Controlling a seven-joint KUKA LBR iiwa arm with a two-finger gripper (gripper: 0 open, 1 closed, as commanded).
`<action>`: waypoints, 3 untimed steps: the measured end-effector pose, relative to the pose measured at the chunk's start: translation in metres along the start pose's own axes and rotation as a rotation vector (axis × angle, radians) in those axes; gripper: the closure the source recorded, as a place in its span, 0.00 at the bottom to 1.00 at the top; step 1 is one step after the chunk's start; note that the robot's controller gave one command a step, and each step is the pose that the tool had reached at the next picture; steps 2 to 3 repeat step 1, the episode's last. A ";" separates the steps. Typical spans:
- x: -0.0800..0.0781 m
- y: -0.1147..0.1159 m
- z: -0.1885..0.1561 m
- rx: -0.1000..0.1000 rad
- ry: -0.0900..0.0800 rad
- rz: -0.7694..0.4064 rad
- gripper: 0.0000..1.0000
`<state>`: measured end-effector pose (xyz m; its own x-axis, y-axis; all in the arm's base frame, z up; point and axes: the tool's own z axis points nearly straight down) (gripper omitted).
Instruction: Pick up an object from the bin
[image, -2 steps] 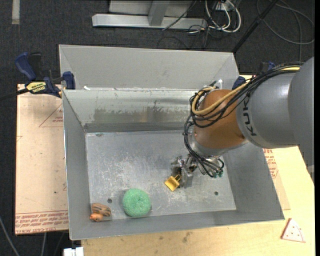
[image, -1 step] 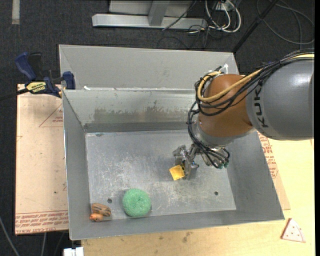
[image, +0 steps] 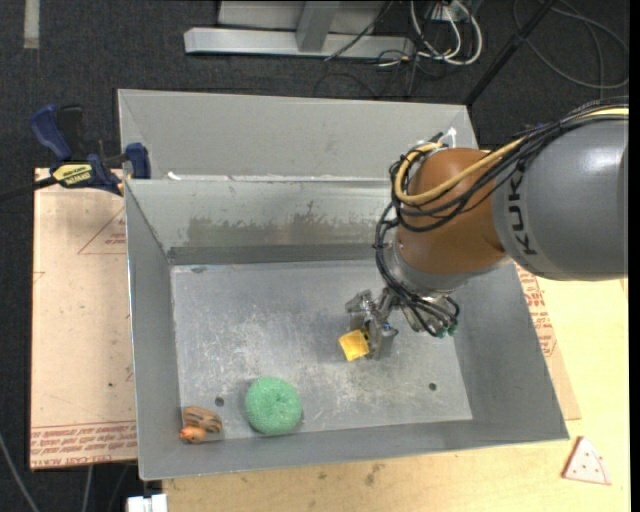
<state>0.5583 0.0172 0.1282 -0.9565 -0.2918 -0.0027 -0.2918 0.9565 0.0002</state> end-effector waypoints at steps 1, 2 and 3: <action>0.000 0.000 -0.122 0.000 -0.001 -0.009 1.00; 0.000 0.000 -0.122 0.000 -0.001 -0.009 1.00; 0.000 0.000 -0.122 0.000 -0.001 -0.009 1.00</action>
Offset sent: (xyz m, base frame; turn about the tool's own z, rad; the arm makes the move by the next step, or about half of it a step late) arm 0.0000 0.0000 0.0000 0.0000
